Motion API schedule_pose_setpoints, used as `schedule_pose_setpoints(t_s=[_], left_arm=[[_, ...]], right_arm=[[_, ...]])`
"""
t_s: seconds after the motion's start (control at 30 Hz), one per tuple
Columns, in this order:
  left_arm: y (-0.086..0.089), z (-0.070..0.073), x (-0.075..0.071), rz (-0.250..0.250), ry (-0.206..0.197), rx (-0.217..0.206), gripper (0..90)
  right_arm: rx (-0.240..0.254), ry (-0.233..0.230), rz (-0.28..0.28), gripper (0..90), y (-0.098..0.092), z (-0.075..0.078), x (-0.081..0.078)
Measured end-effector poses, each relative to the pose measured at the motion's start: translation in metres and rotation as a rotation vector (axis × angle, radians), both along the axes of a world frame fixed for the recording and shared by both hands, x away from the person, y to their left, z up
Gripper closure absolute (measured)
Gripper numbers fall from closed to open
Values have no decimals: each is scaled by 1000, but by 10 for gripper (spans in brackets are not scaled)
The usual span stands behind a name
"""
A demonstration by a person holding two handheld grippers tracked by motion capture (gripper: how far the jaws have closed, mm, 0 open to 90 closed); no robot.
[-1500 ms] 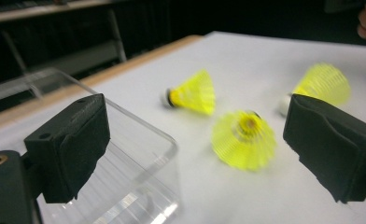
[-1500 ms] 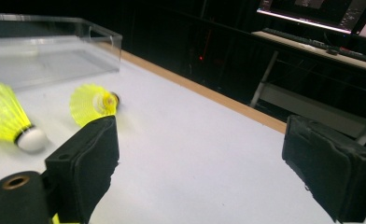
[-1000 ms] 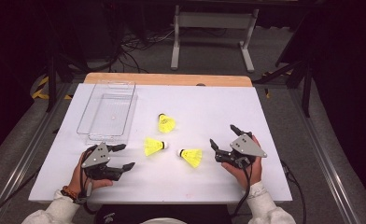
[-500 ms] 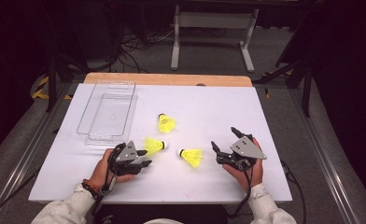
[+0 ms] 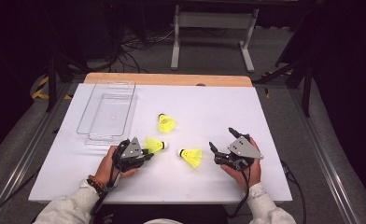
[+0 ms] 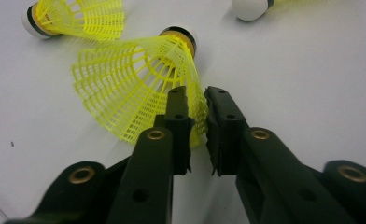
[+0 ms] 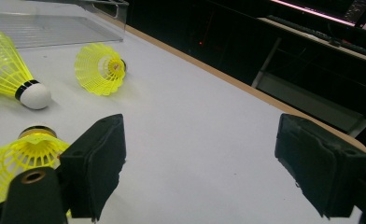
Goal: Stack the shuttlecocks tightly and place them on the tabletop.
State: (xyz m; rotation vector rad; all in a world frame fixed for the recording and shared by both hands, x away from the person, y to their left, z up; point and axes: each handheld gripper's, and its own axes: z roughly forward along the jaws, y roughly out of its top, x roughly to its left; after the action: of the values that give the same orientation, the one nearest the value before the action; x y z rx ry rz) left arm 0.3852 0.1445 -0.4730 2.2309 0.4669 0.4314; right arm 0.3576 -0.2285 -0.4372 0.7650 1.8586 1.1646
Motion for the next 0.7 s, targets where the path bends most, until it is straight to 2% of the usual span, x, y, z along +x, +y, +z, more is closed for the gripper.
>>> schedule_pose_setpoints(t_s=[0.1,0.17,0.33,0.37,0.47,0.7], left_arm=[[2,1,0,5,5,-27,863],[4,3,0,4,-5,-30,884],[6,4,-1,4,5,-50,892],[7,5,-2,0,-6,-47,892],[9,7,-4,-7,-2,-56,894],[16,13,-4,-16,-19,-82,896]], right_arm=[[-6,1,4,172,1,-1,0],[-11,4,6,172,1,0,0],[-13,8,2,171,1,-2,2],[-14,10,3,170,2,-2,3],[-14,12,6,169,2,-3,4],[-28,16,9,166,3,-4,3]])
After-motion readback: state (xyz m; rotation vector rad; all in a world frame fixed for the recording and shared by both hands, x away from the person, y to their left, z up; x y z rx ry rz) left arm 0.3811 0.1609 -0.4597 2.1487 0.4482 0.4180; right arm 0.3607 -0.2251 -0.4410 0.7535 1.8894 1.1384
